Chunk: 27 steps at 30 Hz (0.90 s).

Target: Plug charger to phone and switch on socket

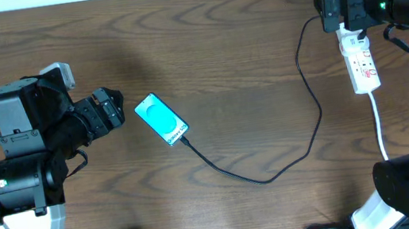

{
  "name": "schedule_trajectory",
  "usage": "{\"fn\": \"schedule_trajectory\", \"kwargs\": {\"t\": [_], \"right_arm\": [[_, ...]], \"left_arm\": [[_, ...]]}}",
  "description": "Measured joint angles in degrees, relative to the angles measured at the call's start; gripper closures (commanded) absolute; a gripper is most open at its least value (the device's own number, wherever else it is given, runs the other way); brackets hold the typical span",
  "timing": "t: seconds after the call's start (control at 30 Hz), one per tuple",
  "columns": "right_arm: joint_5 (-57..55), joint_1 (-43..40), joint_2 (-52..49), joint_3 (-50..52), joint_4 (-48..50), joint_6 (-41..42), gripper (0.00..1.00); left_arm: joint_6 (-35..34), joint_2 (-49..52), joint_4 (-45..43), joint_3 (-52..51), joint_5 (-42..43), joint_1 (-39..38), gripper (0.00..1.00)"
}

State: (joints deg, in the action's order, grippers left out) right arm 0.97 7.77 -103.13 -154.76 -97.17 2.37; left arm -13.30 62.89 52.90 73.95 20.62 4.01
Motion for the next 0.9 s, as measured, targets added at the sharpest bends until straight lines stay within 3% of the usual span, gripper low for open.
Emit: {"fn": "schedule_trajectory", "kwargs": {"t": [0.37, 0.6, 0.77, 0.9], "right_arm": [[-0.02, 0.00, 0.00, 0.00, 0.00, 0.02, 0.01], [-0.33, 0.00, 0.00, 0.00, 0.02, 0.02, 0.01], [-0.39, 0.00, 0.00, 0.00, 0.00, 0.02, 0.01], [-0.42, 0.00, 0.00, 0.02, 0.00, 0.04, 0.01]], "left_arm": [[0.09, -0.15, 2.73, 0.00, -1.60, -0.07, 0.10], [0.22, -7.89, 9.07, -2.40, -10.05, -4.94, 0.10], [0.22, -20.94, 2.93, -12.68, -14.64, -9.20, 0.10], [0.22, -32.20, -7.52, -23.91, -15.85, -9.38, 0.10]]}}
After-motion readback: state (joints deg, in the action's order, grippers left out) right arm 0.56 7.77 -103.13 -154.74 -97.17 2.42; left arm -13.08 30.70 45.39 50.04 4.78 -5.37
